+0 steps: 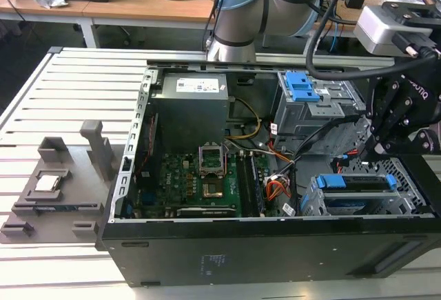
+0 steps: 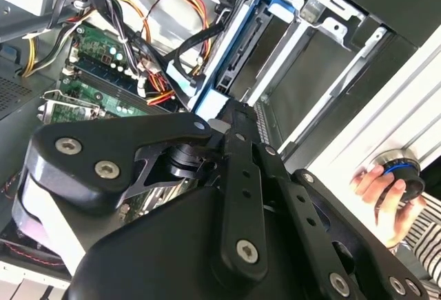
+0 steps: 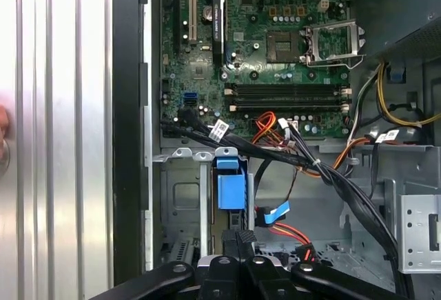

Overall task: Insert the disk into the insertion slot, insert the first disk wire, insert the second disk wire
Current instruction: 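Insert the disk into the insertion slot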

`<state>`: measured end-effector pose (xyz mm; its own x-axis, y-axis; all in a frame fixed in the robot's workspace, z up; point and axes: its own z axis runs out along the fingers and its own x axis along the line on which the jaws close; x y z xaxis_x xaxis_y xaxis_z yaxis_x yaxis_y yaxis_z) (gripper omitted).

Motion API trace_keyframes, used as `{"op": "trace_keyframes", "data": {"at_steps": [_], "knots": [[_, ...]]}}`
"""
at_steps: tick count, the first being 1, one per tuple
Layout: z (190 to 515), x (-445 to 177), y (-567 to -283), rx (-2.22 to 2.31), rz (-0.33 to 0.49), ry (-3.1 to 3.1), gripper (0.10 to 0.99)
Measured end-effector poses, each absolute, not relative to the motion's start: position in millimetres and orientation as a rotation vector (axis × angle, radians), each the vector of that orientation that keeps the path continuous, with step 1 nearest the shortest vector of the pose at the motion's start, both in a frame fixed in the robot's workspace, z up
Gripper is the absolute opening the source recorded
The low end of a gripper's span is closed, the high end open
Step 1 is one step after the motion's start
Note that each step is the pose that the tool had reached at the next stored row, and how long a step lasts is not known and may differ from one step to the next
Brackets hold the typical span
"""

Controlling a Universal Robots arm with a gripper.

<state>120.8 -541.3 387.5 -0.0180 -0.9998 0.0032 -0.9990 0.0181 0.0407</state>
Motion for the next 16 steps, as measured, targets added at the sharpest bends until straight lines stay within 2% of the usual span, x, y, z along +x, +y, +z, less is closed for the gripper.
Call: {"op": "trace_keyframes", "data": {"at_steps": [16], "knots": [[367,123,-541,2.179,-0.043,-2.218,0.106]]}}
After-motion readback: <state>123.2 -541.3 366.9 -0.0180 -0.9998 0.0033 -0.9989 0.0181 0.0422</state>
